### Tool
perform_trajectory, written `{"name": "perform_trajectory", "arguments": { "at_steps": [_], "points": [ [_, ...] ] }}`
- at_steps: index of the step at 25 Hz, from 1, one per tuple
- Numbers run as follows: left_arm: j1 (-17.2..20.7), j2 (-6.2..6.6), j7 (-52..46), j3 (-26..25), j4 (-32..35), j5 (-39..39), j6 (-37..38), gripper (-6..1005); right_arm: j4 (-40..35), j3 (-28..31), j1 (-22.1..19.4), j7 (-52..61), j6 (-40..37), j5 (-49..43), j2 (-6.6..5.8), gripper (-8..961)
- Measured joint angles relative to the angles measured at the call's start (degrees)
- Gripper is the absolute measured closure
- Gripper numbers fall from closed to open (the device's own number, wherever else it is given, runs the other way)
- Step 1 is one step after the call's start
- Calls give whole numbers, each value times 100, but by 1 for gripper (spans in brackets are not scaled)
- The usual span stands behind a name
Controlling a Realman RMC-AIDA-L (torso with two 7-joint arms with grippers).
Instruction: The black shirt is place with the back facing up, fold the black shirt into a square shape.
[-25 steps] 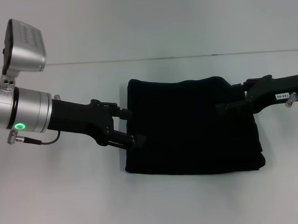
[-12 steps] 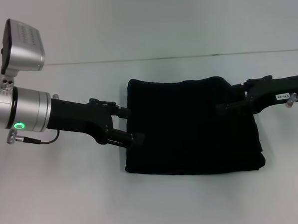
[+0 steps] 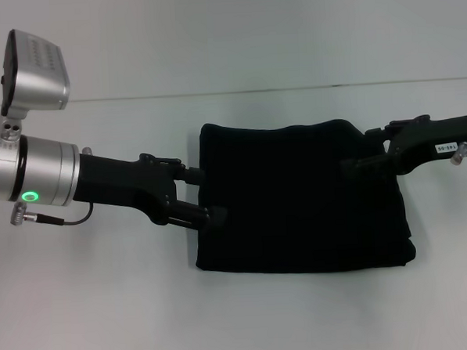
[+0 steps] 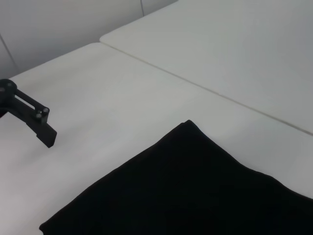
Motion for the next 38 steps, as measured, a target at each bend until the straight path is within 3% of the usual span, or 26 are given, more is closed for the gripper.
{"name": "perform_trajectory", "arguments": {
  "at_steps": [38],
  "points": [
    [0, 29, -2, -112, 42, 20, -69, 111, 0, 13, 62, 2, 2, 8, 7, 26]
  ]
}}
